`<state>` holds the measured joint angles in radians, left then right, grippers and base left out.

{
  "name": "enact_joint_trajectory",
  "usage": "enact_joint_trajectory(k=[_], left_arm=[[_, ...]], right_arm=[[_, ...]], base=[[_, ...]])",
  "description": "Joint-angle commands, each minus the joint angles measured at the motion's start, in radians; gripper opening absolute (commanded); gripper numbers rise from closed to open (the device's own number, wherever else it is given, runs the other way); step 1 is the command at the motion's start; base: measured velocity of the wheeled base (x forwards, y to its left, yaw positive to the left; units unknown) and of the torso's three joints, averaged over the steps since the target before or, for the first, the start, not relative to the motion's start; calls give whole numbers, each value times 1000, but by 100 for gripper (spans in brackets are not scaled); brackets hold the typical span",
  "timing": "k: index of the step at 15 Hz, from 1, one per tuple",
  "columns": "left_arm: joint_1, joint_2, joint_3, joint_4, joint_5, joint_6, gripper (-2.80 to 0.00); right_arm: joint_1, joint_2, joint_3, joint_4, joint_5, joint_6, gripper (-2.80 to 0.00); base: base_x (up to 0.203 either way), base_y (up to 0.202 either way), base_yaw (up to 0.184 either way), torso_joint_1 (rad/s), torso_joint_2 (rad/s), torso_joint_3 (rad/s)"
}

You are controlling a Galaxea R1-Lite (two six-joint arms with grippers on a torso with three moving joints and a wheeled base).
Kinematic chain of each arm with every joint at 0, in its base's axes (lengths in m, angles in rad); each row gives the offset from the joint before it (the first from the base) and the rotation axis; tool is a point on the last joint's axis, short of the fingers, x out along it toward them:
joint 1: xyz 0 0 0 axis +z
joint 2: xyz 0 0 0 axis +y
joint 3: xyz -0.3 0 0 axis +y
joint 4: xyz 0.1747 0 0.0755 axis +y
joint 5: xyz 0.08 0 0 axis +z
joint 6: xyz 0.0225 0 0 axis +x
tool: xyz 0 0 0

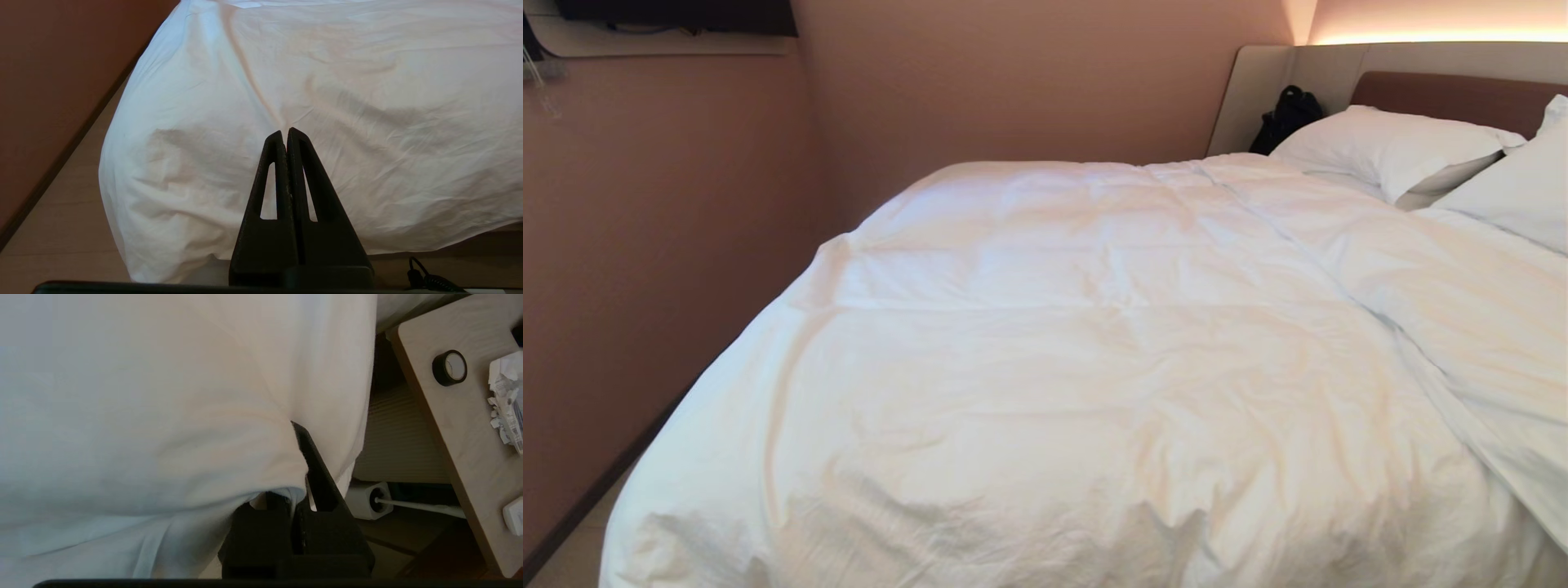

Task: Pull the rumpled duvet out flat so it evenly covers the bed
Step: Flatten the corners of the folded blanket

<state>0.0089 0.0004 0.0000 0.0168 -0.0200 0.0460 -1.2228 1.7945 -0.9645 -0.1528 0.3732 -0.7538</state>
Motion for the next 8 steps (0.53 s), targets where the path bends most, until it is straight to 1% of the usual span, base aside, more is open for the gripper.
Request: enact_joint_trajectory(k=[1,8], left_arm=[[0,0,0,0,0,0,-280],[0,0,0,0,0,0,-280]], right_arm=[[-22,47,-28,-2,-1,-5,-280],[-82,146,-84,-9,-2,-18,-280]], base=[[0,0,0,0,0,0],[0,0,0,0,0,0]])
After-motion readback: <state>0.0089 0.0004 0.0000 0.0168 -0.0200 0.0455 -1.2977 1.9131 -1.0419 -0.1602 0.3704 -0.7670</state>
